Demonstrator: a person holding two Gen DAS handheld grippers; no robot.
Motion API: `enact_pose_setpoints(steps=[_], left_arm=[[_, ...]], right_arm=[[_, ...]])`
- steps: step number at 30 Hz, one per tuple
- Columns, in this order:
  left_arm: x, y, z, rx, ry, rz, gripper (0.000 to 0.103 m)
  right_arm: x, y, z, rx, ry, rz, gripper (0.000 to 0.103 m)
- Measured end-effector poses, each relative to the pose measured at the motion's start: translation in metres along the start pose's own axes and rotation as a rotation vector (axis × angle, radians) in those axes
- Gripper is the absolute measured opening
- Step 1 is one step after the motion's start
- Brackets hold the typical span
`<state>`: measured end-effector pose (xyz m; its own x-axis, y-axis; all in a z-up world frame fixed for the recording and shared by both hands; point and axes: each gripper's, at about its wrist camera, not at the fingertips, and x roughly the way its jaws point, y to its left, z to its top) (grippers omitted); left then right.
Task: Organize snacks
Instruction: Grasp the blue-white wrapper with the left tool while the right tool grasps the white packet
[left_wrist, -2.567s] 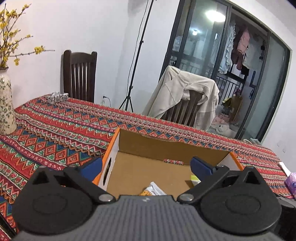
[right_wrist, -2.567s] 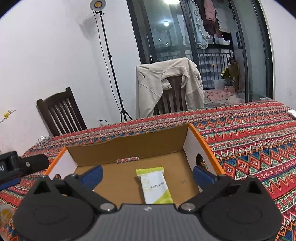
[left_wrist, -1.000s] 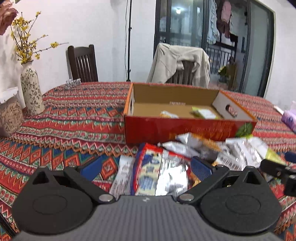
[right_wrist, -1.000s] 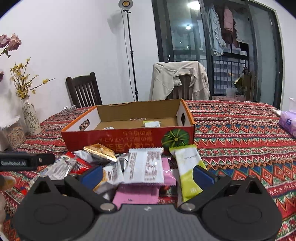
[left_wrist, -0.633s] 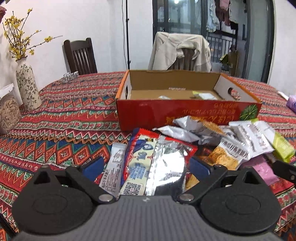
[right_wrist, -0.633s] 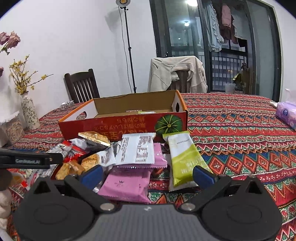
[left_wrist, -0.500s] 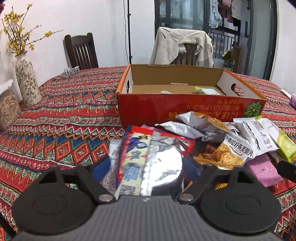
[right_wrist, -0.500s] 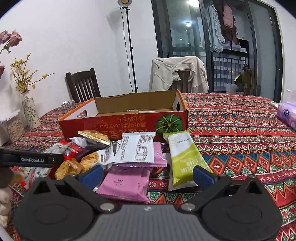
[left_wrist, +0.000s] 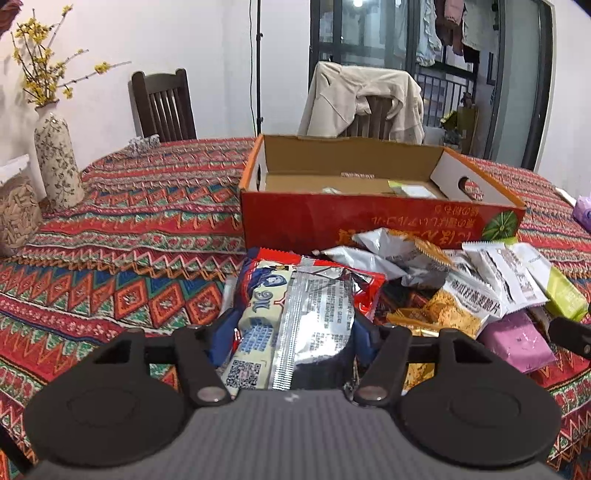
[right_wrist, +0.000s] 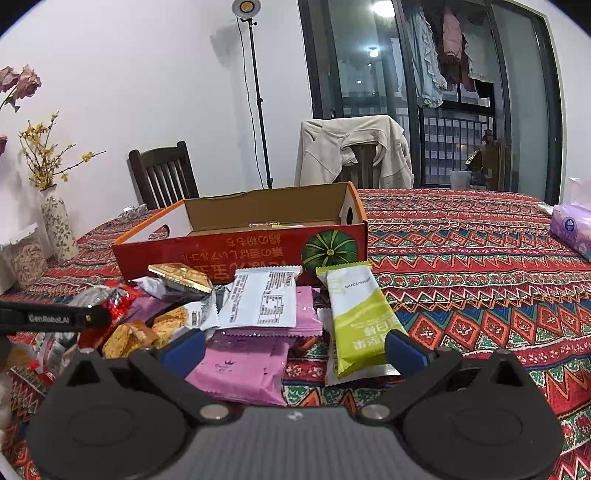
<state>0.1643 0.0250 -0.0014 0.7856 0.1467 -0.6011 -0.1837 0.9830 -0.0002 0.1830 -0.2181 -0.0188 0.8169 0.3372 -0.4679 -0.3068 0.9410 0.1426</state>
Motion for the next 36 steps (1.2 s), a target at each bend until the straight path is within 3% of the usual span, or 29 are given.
enact_pose_setpoints(steps=[11,15,17,28,31,36], left_arm=[[-0.015,0.008,0.016,-0.031,-0.088,0.005,0.064],[-0.016,0.01,0.017,-0.041,-0.107,0.006,0.064],[-0.015,0.012,0.018,-0.044,-0.112,0.004,0.064],[-0.007,0.022,0.018,-0.075,-0.114,-0.017,0.064],[-0.005,0.023,0.017,-0.078,-0.111,-0.022,0.064],[-0.001,0.024,0.016,-0.074,-0.108,-0.028,0.064]], right_arm=[[0.001,0.001,0.01,-0.023,-0.023,-0.02,0.101],[0.009,0.005,0.014,-0.026,-0.019,-0.012,0.078],[0.016,0.009,0.015,-0.027,-0.007,-0.004,0.073],[0.055,0.023,0.039,-0.019,0.025,-0.006,0.071],[0.066,0.026,0.038,-0.016,0.055,-0.01,0.065],[0.074,0.029,0.033,-0.021,0.082,-0.031,0.063]])
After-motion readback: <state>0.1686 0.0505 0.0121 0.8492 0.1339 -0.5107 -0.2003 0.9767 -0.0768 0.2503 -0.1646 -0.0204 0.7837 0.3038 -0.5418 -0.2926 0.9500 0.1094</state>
